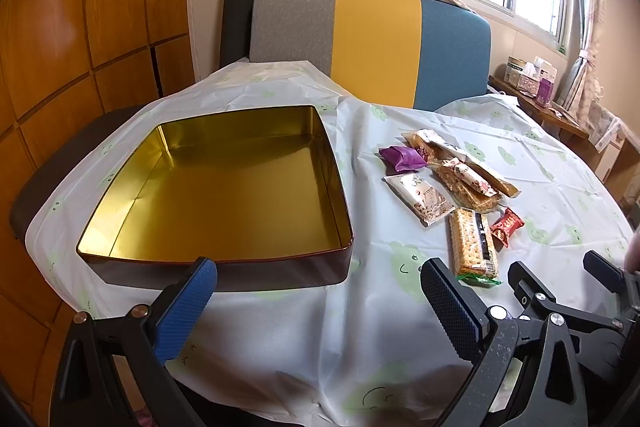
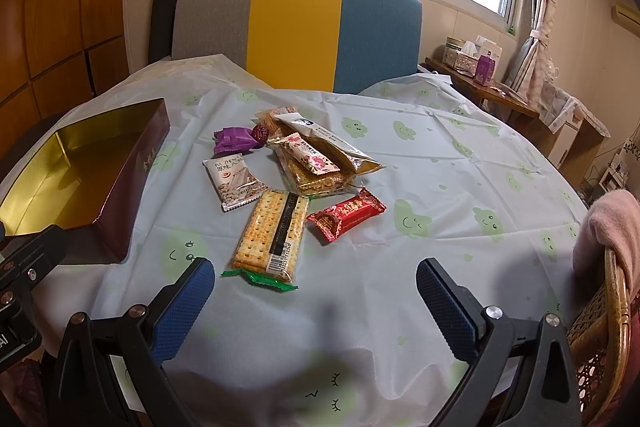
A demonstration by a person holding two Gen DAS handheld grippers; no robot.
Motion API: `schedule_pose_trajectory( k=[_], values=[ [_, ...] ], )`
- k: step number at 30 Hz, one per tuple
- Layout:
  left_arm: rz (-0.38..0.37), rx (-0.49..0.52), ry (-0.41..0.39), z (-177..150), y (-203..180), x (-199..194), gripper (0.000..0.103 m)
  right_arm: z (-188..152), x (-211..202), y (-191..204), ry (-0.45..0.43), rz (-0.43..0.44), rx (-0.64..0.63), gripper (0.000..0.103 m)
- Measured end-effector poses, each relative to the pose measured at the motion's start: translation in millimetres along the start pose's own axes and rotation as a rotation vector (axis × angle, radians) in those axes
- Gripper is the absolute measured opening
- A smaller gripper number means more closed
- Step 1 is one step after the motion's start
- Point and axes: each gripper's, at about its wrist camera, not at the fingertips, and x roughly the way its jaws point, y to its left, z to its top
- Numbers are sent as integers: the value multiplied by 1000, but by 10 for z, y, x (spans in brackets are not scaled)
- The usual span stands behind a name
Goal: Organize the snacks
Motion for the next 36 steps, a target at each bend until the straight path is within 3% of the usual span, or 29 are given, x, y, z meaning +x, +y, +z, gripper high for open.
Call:
schedule_pose_trajectory(
  k=[18, 23, 26, 31, 33, 36],
  values=[
    [-35, 17, 7, -6, -68, -1, 102, 104, 20, -140, 0, 7, 9, 103],
    [-98, 25, 20, -7, -94, 21, 103, 274, 67, -371, 1, 5, 16, 103],
    [-180, 36, 45, -19, -137, 46, 103, 457, 123, -552, 25, 41, 4, 102],
    [-270, 105, 74, -43, -324, 50, 103, 887, 303, -924, 77, 115, -17, 96],
    [-287, 130, 83, -48, -402, 62, 102, 1042, 467, -1085, 126, 183, 7, 92],
    [-313, 177, 114, -33, -529, 122, 96, 1181, 758, -1223, 174, 258, 16, 68]
  ],
)
